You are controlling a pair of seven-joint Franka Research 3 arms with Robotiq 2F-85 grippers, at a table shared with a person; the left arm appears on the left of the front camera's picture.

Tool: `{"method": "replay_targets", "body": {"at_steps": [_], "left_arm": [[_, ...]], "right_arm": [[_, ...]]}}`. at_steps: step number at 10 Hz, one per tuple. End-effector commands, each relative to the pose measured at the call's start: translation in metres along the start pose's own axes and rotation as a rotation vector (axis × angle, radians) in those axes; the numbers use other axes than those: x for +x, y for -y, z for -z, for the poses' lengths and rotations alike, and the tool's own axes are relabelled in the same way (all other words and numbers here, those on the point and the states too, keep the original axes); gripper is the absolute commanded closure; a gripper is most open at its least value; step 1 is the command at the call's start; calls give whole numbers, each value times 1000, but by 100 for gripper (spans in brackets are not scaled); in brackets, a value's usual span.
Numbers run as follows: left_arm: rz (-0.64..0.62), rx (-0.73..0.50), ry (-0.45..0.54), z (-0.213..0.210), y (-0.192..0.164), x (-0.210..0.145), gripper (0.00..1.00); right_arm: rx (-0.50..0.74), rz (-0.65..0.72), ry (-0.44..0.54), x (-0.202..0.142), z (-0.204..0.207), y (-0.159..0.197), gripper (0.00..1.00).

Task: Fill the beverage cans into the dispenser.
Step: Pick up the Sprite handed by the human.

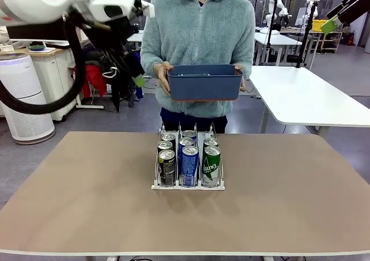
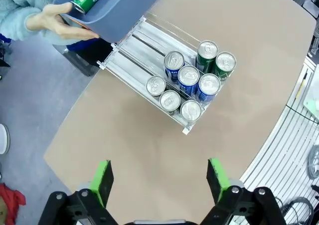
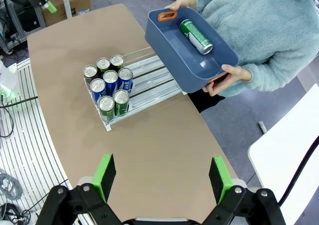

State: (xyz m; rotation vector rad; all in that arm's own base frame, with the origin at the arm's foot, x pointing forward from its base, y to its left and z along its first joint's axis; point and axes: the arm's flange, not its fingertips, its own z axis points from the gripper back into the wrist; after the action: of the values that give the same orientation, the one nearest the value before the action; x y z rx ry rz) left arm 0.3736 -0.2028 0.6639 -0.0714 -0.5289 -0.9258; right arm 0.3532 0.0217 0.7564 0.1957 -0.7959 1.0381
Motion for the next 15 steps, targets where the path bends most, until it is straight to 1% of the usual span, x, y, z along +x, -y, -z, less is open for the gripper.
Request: {"method": "replay_targets", "body": {"at_steps": [1, 2, 4, 6, 8, 9, 11, 15], "left_arm": [[41, -18, -12, -16, -6, -1, 0], [48, -17, 0, -28, -2, -2, 0], [33, 22, 42, -38, 0, -4, 0], [46, 66, 74, -54, 3, -5, 0], [48, 99, 106, -57, 9, -5, 0], [69, 115, 115, -57, 6, -6, 0], [108, 160, 136, -61, 12, -4, 0], [156, 187, 176, -63, 13, 0, 0]], "right_arm": [[-6, -1, 3, -1, 1, 0, 0], [-6, -1, 3, -1, 1, 0, 0], [-6, -1, 3, -1, 1, 0, 0], [-6, -1, 3, -1, 1, 0, 0], [-6, -1, 3, -1, 1, 0, 0], [-6, -1, 3, -1, 1, 0, 0], [-6, -1, 3, -1, 1, 0, 0], [-6, -1, 3, -1, 1, 0, 0]]}}
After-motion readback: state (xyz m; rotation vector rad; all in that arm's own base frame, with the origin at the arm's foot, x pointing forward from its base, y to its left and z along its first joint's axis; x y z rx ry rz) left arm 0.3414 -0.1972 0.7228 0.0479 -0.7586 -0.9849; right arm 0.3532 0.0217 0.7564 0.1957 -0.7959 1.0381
